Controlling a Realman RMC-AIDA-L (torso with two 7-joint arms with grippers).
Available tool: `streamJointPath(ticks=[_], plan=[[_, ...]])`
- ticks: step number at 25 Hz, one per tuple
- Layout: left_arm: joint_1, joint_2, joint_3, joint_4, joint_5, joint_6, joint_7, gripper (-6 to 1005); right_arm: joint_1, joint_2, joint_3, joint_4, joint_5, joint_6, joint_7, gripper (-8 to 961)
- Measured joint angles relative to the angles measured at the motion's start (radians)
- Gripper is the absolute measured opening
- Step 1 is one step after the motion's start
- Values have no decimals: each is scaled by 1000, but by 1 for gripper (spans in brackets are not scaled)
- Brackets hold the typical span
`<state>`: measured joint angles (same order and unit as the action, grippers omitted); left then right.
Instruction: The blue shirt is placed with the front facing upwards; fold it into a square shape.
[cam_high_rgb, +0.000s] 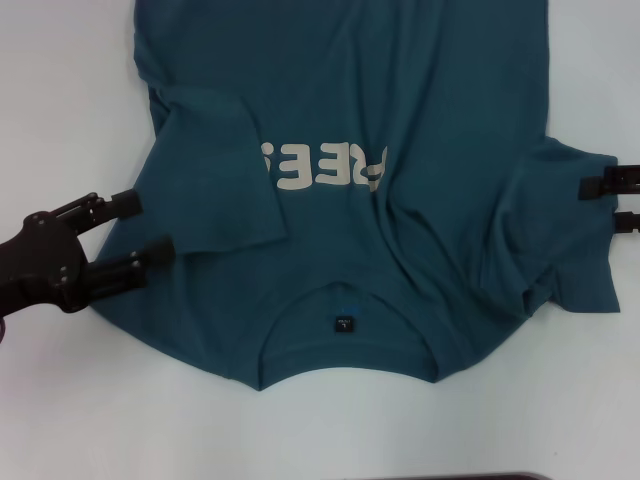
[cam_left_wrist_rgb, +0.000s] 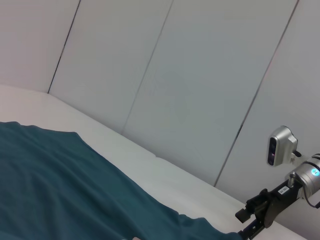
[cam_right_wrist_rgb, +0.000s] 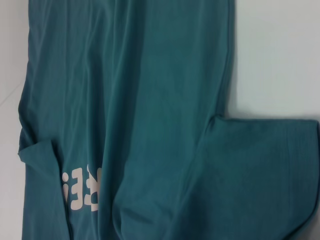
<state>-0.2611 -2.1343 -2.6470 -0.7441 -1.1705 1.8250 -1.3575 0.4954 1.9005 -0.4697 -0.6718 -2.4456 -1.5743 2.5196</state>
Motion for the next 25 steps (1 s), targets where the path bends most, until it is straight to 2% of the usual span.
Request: streamJointPath(ticks=[18,25], plan=[[-2,-3,-2,2,-1,-3,0,860,5,-1,-30,0,-23,15,11,909],[2,-3,-4,2,-2,-3,-2,860,-9,-11,-33,0,-23,0,24,905]])
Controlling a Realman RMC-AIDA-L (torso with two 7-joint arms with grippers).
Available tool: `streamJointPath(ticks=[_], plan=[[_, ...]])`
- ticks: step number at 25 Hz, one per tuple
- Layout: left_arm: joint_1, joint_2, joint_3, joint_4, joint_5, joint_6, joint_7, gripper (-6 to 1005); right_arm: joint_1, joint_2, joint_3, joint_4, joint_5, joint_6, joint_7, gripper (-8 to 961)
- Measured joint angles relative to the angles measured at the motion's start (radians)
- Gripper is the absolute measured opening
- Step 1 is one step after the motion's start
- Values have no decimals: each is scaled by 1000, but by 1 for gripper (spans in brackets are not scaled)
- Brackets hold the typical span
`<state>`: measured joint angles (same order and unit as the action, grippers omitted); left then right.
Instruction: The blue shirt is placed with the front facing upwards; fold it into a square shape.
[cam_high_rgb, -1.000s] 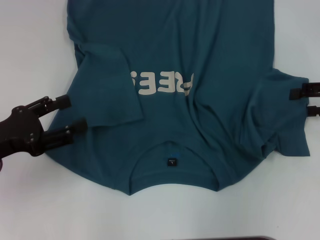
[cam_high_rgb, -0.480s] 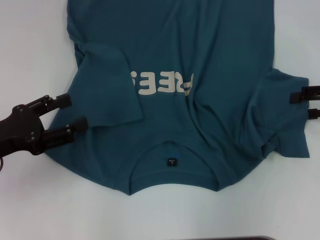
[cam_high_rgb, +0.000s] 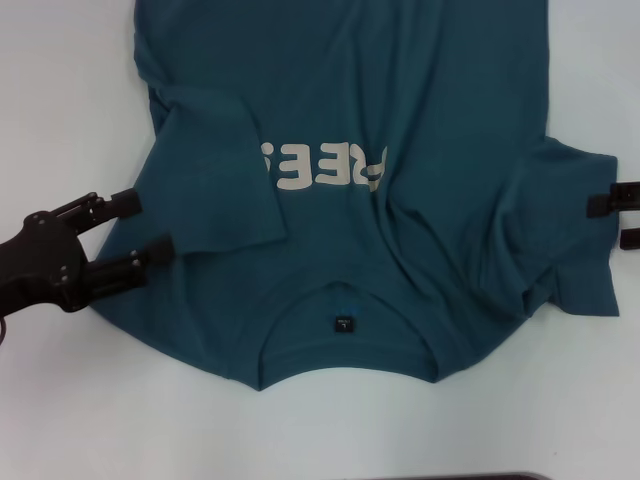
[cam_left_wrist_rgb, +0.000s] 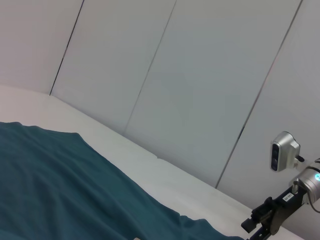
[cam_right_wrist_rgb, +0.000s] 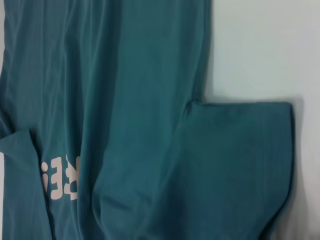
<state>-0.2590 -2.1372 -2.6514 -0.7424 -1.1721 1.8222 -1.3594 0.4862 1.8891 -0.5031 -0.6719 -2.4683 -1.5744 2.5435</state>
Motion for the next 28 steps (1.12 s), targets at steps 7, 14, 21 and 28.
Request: streamJointPath(ticks=[7,14,21,28], plan=[[4,-2,-1,0,0,0,1,860,6,11,0,0,0,9,-7,902],[11,-3,-1,0,0,5,-3,860,16,19,-3,0,1,32,-12,898],[13,-4,-2,0,0,10,-5,860,18,33,-8,1,5,43,-25,895],[12,-5,-4,0,0,15,-8,860,24,38,1,0,12,33,-38,891]])
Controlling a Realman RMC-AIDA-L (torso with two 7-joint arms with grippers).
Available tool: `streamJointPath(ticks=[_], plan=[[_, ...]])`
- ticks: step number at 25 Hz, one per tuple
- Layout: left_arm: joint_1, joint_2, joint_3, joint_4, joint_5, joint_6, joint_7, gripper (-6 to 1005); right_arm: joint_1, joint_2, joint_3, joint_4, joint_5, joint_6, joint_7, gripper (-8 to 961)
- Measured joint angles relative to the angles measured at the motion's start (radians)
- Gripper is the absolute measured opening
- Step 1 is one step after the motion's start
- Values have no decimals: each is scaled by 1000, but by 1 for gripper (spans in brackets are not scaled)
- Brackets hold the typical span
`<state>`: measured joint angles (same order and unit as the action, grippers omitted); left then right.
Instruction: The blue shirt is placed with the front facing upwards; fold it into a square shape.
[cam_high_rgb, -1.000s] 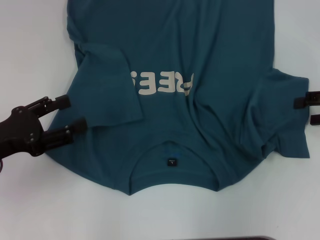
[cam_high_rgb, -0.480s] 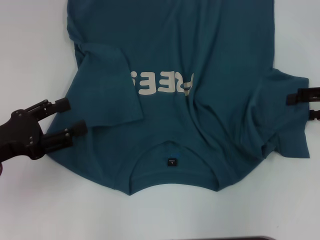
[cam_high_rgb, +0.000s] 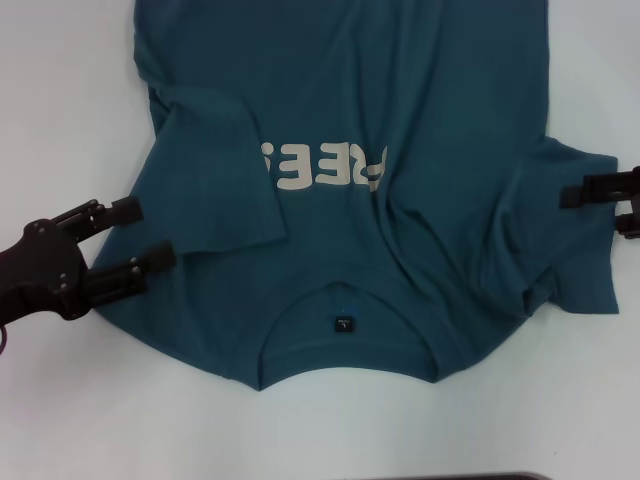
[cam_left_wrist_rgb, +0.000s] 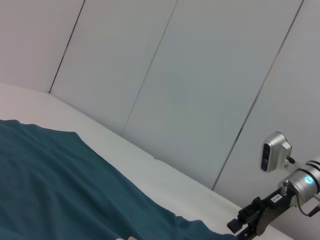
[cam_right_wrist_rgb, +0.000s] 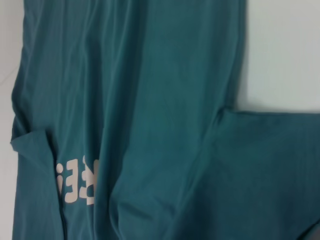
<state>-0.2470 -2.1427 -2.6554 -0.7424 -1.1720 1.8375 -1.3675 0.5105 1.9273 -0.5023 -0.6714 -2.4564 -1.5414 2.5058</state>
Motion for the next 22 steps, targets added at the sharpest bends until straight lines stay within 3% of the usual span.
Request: streamJointPath(ticks=[5,10,13,18,22], plan=[[-4,-3,-3,0,0,5,-2,860,6,3,3,-2,7,-9,-22,889],[-6,-3,-6,0,0,9,-7,860,2,-5,1,-4,8,-24,-19,694],[-6,-3,-6,0,0,11,-15,860,-4,-10,3,-9,6,-39,-19,478],[-3,-3,-8,-4,-1,12,-27,860,-11,-14,7,-17,3,-48,-19,234],[-3,-3,-9,-5,-1,13,-39,860,-12,-16,4,-17,2,-42,-18,89]])
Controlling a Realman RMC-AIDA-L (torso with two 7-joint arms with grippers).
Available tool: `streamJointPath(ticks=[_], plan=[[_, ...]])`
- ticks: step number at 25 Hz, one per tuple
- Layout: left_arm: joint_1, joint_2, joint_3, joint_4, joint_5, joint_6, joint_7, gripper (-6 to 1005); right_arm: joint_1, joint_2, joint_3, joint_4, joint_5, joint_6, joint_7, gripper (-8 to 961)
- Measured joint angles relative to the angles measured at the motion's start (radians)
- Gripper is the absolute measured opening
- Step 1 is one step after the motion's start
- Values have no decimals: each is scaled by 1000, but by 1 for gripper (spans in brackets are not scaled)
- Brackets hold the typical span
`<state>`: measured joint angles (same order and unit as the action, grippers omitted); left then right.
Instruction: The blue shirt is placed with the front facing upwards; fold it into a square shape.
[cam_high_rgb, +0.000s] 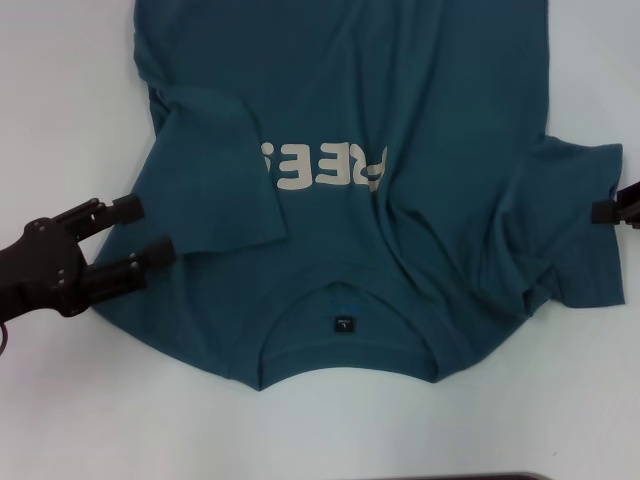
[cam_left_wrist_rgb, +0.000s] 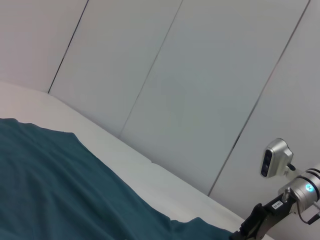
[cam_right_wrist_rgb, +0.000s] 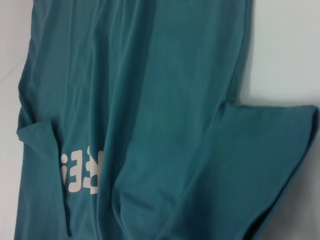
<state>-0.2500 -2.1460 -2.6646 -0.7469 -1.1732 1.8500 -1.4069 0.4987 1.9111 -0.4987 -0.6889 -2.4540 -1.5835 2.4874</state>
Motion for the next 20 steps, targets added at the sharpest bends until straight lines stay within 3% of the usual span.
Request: streamJointPath(ticks=[2,12,20], plan=[[1,0,0,0,0,0,0,860,0,-1,-2,0,0,2,0,16],[10,2,-23,3,0,5,-1,860,-20,-33,73,-89,6,-27,39,13],[11,0,-41,4,0,20,-1,860,34,-39,107,-115,46,-11,42,13]])
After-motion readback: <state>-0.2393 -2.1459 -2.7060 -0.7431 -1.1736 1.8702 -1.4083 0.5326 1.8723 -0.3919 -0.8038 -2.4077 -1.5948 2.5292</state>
